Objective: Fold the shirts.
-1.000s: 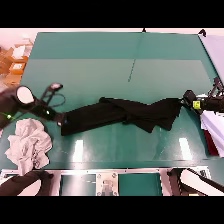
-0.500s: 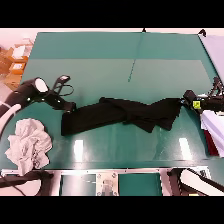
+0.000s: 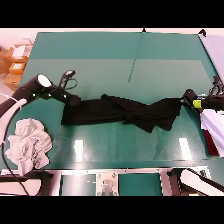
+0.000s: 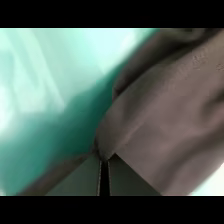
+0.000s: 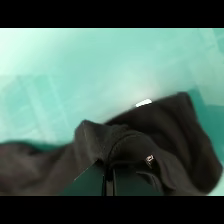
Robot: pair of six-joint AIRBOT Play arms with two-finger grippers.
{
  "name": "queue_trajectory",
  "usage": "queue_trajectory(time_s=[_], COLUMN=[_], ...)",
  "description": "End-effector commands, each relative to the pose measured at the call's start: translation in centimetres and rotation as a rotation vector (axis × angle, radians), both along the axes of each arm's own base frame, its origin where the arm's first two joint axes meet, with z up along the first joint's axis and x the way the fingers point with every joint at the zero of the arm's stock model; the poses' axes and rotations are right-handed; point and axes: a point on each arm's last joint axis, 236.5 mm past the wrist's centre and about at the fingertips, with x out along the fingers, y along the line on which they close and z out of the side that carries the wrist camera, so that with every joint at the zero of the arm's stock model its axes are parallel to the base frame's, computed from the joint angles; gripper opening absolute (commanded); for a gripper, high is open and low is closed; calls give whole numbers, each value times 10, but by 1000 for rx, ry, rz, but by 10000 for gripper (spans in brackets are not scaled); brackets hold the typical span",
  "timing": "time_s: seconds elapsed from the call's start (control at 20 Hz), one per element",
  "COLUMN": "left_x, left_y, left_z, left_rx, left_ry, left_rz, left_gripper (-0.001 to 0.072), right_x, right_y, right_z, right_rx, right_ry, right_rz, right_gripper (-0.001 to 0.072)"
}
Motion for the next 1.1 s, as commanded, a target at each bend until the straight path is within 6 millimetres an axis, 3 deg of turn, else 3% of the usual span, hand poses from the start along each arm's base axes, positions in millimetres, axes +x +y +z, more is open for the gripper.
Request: queue_trajectory(time_s=[0.0, 0.05, 0.2, 0.3, 0.35, 0.4, 0.45, 0.5, 0.6, 0.7, 0.8, 0.9, 1.05], left_x=[28, 35, 43, 27, 15, 4, -7, -14, -27, -37, -43, -50, -63], left_y=[2, 7, 19, 26, 29, 34, 37, 38, 34, 22, 14, 18, 27], left_z=[71, 102, 219, 290, 317, 333, 340, 334, 295, 238, 178, 121, 65], left_rx=[27, 50, 88, 95, 97, 109, 117, 117, 105, 53, 3, 10, 39], left_ry=[-158, -225, -498, -664, -733, -774, -776, -740, -594, -444, -324, -242, -177], left_rz=[-48, -46, -26, -12, -2, 5, 9, 12, -1, -16, 9, 52, 96], left_gripper=[26, 26, 26, 26, 26, 26, 26, 27, 26, 27, 27, 27, 27], right_x=[15, 23, 28, 10, -4, -20, -33, -45, -63, -70, -72, -74, -65], right_y=[13, 14, 18, 27, 34, 41, 47, 52, 61, 66, 67, 73, 65], right_z=[60, 95, 234, 322, 356, 384, 399, 403, 382, 340, 277, 207, 127], right_rx=[29, 10, -121, -226, -273, -316, -343, -368, -368, -322, -238, -123, -32], right_ry=[-94, -164, -446, -634, -711, -777, -815, -822, -767, -687, -563, -428, -307], right_rz=[73, 95, 129, 132, 136, 139, 141, 145, 176, 185, 177, 173, 105], right_gripper=[17, 17, 17, 17, 17, 17, 17, 17, 17, 17, 17, 17, 17])
